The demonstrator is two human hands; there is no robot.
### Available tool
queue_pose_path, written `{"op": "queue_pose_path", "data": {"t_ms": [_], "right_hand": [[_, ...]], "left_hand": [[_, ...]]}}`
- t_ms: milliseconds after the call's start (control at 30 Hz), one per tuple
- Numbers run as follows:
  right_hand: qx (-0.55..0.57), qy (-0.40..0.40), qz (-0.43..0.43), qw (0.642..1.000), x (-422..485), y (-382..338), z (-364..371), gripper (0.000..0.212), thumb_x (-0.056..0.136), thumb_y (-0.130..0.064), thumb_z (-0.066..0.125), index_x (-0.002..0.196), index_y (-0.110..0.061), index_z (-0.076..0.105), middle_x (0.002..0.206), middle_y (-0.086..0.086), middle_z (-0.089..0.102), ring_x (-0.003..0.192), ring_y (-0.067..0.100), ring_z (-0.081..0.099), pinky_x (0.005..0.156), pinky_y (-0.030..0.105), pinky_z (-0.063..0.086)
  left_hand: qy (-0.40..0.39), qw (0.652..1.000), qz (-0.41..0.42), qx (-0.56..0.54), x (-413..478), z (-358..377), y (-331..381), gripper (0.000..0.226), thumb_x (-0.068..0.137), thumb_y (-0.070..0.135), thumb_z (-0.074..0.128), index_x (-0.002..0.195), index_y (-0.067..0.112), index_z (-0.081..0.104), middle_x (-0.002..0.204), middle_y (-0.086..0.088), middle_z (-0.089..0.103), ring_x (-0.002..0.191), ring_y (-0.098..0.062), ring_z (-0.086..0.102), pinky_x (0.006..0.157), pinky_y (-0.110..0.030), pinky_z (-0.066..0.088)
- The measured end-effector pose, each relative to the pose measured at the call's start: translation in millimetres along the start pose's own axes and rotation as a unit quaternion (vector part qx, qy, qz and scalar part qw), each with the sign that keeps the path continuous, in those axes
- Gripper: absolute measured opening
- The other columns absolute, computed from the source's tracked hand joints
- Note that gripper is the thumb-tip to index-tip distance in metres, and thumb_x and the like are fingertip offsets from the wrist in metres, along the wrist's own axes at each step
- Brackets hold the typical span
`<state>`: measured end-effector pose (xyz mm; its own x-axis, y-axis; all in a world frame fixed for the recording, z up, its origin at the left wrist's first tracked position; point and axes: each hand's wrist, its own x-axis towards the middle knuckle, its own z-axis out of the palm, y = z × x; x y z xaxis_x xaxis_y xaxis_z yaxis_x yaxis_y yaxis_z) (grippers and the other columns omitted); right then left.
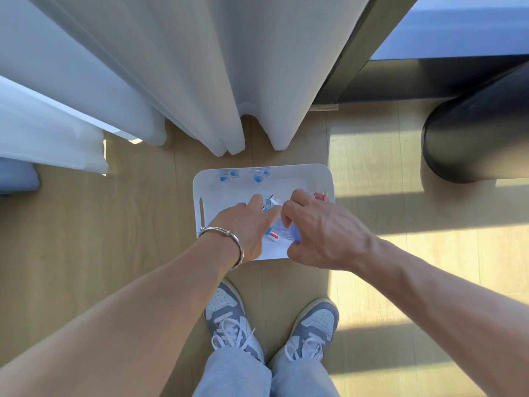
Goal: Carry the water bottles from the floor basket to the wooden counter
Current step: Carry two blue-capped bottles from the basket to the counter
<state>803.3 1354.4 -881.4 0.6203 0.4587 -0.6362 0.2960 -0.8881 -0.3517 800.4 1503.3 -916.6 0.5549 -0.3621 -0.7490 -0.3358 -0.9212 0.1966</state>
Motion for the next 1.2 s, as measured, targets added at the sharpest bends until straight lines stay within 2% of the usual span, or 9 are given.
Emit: {"op": "queue_pose_path", "data": {"t_ms": [100,233,367,500,700,833,1000,1133,1200], "right_hand": [[0.008,0.003,0.002,1.0,-0.4,-0.5,4.5,0.032,0.081,-0.026,0.058,0.11,-0.016,0.053,0.11,-0.002,0.046,0.077,0.021,0.051,0.061,0.03,0.039],[0.016,0.003,0.017,1.0,-0.8,2.9,5.6,0.033,0.08,-0.025,0.059,0.111,-0.016,0.052,0.11,-0.002,0.046,0.08,0.023,0.054,0.06,0.028,0.034],[0.024,0.011,0.046,0.999,0.8,8.8,2.9,0.033,0.079,-0.023,0.06,0.111,-0.017,0.05,0.11,-0.003,0.044,0.071,0.022,0.045,0.057,0.028,0.034],[0.026,0.012,0.073,0.997,3.8,12.2,1.7,0.031,0.079,-0.022,0.059,0.108,-0.017,0.049,0.101,-0.004,0.037,0.067,0.024,0.042,0.05,0.027,0.026],[0.083,0.021,0.125,0.988,10.3,12.7,1.9,0.028,0.08,-0.023,0.059,0.105,-0.014,0.05,0.103,0.002,0.044,0.076,0.03,0.054,0.064,0.031,0.043],[0.07,0.012,0.143,0.987,15.3,15.5,3.8,0.026,0.08,-0.019,0.058,0.104,-0.012,0.051,0.108,0.006,0.048,0.079,0.03,0.055,0.065,0.031,0.044],[0.063,-0.006,0.171,0.983,22.6,23.4,2.6,0.032,0.081,-0.024,0.061,0.108,-0.009,0.051,0.11,0.008,0.049,0.085,0.031,0.058,0.071,0.033,0.047],[0.062,-0.027,0.206,0.976,22.6,31.2,7.1,0.037,0.083,-0.026,0.062,0.114,-0.008,0.049,0.114,0.009,0.048,0.081,0.027,0.05,0.066,0.03,0.037],[0.076,-0.024,0.21,0.974,18.8,32.4,8.2,0.034,0.083,-0.024,0.062,0.11,-0.008,0.049,0.111,0.008,0.047,0.08,0.027,0.051,0.063,0.029,0.035]], "left_hand": [[0.004,1.0,-0.004,0.01,-1.0,5.8,-0.3,0.029,0.091,0.01,0.054,0.119,0.008,0.048,0.113,-0.008,0.038,0.078,-0.02,0.04,0.065,-0.028,0.033],[0.008,1.0,-0.022,0.001,-1.0,8.9,-4.4,0.026,0.089,0.007,0.055,0.114,0.007,0.05,0.108,-0.007,0.034,0.077,-0.019,0.041,0.066,-0.027,0.036],[-0.003,0.999,-0.04,-0.012,-2.7,12.6,-7.5,0.032,0.089,0.008,0.057,0.121,0.008,0.049,0.119,-0.008,0.037,0.08,-0.018,0.041,0.069,-0.028,0.039],[-0.019,0.997,-0.062,-0.03,-4.4,17.7,-11.7,0.03,0.09,0.011,0.055,0.119,0.009,0.05,0.118,-0.007,0.037,0.081,-0.018,0.043,0.07,-0.028,0.042],[-0.013,0.996,-0.08,-0.048,-3.1,19.4,-12.0,0.031,0.089,0.009,0.055,0.12,0.008,0.05,0.119,-0.006,0.036,0.08,-0.017,0.043,0.069,-0.027,0.042],[-0.016,0.994,-0.092,-0.055,-0.9,23.5,-12.5,0.035,0.089,0.01,0.057,0.123,0.008,0.049,0.121,-0.007,0.037,0.08,-0.017,0.043,0.071,-0.027,0.042],[-0.031,0.986,-0.146,-0.073,-5.7,31.5,-27.0,0.027,0.09,0.007,0.05,0.117,0.005,0.05,0.12,-0.007,0.035,0.072,-0.02,0.044,0.067,-0.028,0.042],[-0.028,0.987,-0.142,-0.072,-7.0,35.9,-32.4,0.033,0.091,0.01,0.049,0.124,0.009,0.048,0.118,-0.006,0.035,0.076,-0.019,0.044,0.068,-0.027,0.043],[-0.026,0.988,-0.133,-0.075,-5.2,34.4,-33.4,0.048,0.093,0.011,0.049,0.139,0.013,0.037,0.122,-0.008,0.034,0.078,-0.018,0.044,0.069,-0.027,0.043]]}}
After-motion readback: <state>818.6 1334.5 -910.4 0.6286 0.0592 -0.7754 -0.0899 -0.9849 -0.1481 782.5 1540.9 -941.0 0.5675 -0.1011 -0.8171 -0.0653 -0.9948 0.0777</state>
